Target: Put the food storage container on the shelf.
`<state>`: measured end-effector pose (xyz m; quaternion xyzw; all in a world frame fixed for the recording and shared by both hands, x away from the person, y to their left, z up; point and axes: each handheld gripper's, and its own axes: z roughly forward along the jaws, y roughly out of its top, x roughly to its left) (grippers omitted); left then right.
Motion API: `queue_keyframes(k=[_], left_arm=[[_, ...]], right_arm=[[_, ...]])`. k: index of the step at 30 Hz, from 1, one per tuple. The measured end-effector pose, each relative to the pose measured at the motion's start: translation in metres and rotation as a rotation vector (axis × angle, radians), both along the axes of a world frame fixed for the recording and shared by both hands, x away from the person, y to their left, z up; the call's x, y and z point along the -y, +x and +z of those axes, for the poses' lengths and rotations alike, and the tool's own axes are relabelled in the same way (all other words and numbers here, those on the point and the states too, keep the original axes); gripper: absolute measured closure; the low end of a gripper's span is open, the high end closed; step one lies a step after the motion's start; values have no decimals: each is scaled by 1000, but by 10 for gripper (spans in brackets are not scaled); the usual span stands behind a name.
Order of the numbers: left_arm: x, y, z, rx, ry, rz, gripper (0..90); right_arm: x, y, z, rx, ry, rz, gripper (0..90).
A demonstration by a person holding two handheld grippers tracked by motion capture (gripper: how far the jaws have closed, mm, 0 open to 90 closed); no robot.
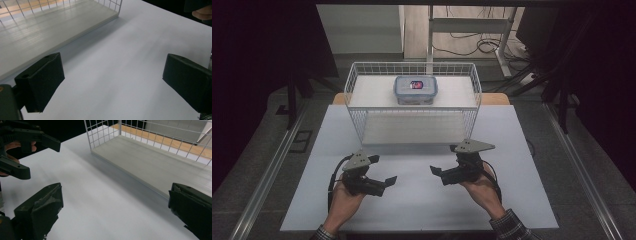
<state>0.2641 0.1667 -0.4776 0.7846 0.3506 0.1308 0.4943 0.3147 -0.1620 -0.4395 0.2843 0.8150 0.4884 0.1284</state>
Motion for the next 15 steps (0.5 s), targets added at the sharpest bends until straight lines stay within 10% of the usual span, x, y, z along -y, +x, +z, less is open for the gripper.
queue_keyframes(k=[15], left_arm=[[-1, -14, -13, -10, 20, -4, 33]], right_arm=[[11, -16, -18, -3, -48, -21, 0]])
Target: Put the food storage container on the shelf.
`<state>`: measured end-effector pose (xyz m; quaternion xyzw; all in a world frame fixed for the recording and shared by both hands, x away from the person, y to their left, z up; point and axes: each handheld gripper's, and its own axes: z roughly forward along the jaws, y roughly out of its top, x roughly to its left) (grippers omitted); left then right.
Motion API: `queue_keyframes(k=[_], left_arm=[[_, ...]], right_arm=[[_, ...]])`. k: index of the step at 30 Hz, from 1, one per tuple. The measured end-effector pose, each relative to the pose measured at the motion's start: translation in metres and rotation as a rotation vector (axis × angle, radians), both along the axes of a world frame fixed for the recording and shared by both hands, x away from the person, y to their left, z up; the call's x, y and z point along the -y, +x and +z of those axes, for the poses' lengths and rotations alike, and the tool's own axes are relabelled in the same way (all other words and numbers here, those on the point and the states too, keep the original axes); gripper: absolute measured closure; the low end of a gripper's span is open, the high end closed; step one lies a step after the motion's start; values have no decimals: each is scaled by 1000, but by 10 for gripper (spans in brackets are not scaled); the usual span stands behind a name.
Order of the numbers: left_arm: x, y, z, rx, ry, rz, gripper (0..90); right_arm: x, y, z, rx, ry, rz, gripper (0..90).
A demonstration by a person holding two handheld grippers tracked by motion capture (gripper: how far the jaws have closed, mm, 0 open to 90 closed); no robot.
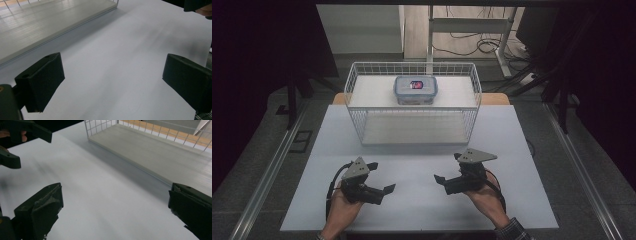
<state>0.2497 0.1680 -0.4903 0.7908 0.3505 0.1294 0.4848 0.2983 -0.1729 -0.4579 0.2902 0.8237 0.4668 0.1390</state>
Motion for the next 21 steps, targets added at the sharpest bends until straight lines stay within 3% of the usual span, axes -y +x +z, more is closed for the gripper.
queue_keyframes(k=[10, 21], left_arm=[[-1, -8, -8, -8, 26, 2, 33], [-4, -13, -14, -14, 55, 8, 32]], right_arm=[[6, -10, -15, -13, -32, 8, 0], [9, -16, -19, -16, -39, 8, 0]])
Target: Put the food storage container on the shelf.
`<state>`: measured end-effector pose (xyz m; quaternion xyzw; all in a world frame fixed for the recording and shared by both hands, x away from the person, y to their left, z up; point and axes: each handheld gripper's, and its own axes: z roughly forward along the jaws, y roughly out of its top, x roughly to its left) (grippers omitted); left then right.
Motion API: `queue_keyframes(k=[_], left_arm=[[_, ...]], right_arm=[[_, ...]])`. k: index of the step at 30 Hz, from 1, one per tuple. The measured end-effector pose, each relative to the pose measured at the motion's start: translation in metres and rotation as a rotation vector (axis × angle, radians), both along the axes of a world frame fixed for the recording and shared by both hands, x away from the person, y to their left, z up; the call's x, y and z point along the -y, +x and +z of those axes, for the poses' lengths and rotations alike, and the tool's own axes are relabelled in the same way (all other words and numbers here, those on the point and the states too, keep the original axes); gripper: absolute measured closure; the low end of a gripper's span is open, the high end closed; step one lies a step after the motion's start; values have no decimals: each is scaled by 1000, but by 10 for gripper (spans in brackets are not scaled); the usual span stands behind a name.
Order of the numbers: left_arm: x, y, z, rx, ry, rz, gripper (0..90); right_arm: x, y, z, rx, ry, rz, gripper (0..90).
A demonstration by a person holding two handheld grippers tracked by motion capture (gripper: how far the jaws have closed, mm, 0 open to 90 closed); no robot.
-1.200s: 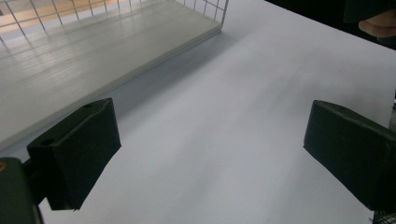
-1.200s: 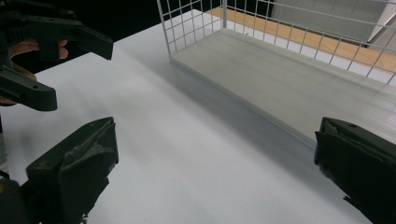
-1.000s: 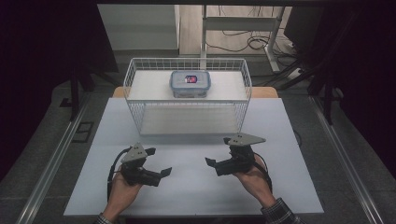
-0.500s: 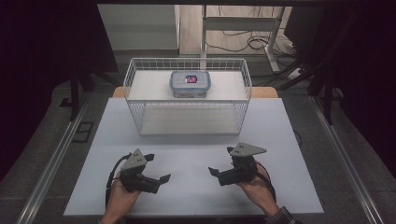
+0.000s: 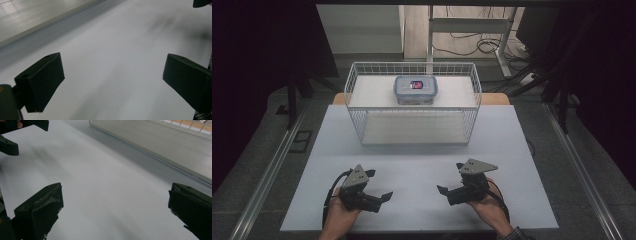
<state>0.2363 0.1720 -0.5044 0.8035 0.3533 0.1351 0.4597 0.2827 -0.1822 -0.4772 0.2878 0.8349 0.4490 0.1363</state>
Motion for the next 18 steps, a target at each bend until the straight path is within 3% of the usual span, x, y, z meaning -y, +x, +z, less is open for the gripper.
queue_keyframes(k=[18], left_arm=[[-23, -11, -9, -36, 36, 42, 31]], right_arm=[[15, -5, -7, 21, -47, -30, 0]])
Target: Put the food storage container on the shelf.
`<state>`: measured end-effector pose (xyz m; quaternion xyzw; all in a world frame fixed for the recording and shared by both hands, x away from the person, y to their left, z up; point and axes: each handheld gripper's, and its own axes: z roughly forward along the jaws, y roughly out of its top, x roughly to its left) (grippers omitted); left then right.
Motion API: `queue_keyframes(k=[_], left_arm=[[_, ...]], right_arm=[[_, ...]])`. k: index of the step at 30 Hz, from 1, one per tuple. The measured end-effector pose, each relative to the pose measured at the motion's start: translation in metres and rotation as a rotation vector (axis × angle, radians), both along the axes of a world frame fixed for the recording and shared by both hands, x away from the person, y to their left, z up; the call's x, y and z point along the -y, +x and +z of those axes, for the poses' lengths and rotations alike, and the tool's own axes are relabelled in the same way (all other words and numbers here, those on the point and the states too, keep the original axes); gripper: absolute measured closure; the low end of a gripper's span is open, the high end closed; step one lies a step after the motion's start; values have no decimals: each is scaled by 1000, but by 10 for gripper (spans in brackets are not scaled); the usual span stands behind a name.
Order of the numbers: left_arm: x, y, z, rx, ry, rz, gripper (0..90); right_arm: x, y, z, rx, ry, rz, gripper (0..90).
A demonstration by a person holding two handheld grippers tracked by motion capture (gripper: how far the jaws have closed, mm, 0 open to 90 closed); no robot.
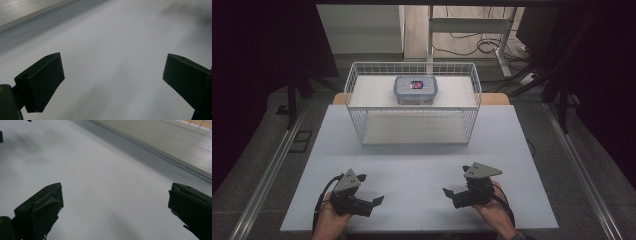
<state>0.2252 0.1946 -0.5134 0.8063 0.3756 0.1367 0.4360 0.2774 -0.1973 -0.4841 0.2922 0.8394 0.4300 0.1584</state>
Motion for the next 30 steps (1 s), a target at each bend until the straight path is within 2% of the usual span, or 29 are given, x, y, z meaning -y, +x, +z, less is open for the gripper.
queue_keyframes(k=[9, 16, 30], left_arm=[[-15, -8, -1, 8, 2, 35, 31], [-25, -14, -2, 3, 2, 59, 32], [-50, -24, -8, -7, 1, 122, 33]], right_arm=[[14, -2, 0, 3, -5, -34, 0], [24, -4, -1, 7, -26, -55, 0], [50, -7, -7, 4, -34, -124, 0]])
